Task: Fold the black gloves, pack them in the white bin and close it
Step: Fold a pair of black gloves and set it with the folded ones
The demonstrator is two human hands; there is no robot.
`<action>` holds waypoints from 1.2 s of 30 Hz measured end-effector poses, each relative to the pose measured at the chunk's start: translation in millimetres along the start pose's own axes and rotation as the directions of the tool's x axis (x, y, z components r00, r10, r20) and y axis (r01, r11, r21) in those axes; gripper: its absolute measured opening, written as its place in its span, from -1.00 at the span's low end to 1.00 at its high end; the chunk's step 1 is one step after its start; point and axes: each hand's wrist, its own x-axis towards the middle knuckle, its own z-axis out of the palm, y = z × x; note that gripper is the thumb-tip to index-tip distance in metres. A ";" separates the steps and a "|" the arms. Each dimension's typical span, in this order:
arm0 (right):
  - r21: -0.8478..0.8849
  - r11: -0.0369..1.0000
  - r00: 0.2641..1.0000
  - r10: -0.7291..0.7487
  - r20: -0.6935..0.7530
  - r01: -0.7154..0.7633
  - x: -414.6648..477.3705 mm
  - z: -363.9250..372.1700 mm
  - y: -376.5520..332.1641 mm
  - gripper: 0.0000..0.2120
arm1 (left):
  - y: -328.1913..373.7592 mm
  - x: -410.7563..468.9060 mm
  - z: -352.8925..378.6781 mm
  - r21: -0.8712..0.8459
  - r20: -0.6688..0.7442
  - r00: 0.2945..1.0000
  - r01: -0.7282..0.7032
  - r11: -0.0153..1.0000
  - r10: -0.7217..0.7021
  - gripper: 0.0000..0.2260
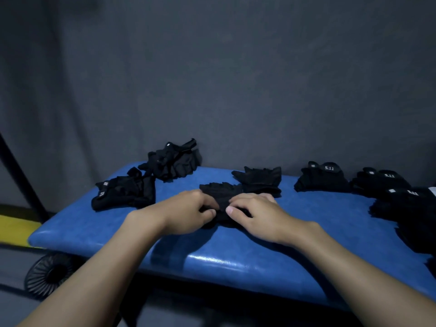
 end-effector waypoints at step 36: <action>0.215 0.975 0.987 -0.081 0.140 0.050 114.2 59.7 -116.8 -0.61 | -131.7 -47.7 -33.5 -0.147 -0.518 0.750 0.397 0.906 -0.412 -0.71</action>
